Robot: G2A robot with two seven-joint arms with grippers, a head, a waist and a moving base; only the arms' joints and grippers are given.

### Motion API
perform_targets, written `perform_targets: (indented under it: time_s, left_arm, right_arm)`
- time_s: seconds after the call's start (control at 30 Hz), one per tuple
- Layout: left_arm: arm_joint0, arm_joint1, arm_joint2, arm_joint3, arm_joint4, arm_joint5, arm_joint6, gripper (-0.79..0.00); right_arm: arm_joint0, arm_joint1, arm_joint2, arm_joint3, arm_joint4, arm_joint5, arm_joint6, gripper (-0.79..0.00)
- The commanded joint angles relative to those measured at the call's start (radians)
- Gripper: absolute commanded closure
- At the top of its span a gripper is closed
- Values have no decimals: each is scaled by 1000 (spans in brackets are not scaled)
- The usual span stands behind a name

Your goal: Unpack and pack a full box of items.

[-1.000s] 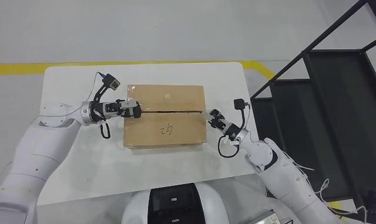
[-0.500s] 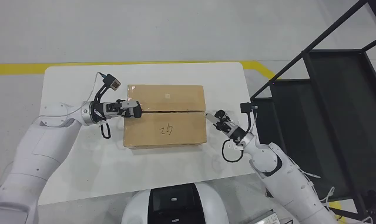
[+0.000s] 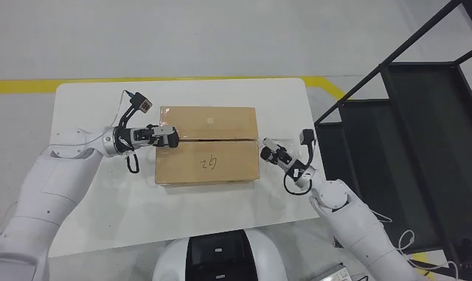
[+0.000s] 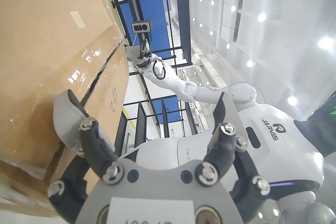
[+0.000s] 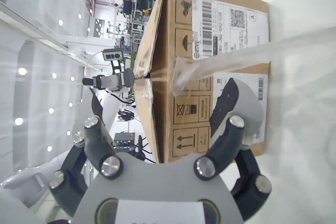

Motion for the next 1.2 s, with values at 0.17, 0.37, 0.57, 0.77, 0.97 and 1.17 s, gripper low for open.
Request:
perform_targets:
  time_s: [0.17, 0.37, 0.57, 0.77, 0.97, 1.17]
  left_arm:
    - [5, 1, -5, -1, 8, 0, 0, -785]
    - [5, -1, -7, -1, 6, -1, 1, -785]
    - [6, -2, -9, 1, 8, -3, 3, -785]
    - [7, -2, -11, 2, 12, -3, 3, -785]
    - [6, -3, -12, 2, 17, -3, 3, -785]
    - [5, -3, -12, 3, 23, -5, 5, -785]
  right_arm:
    - [75, -23, -35, 147, 88, 9, 35, -785]
    - [123, -44, -49, 247, 193, -19, 77, -785]
    - [152, -57, -45, 310, 261, -47, 118, -785]
    - [166, -66, -40, 344, 301, -48, 160, -570]
    - [182, -76, -41, 376, 324, -48, 186, 0]
    - [183, -81, -30, 398, 334, -63, 205, 0]
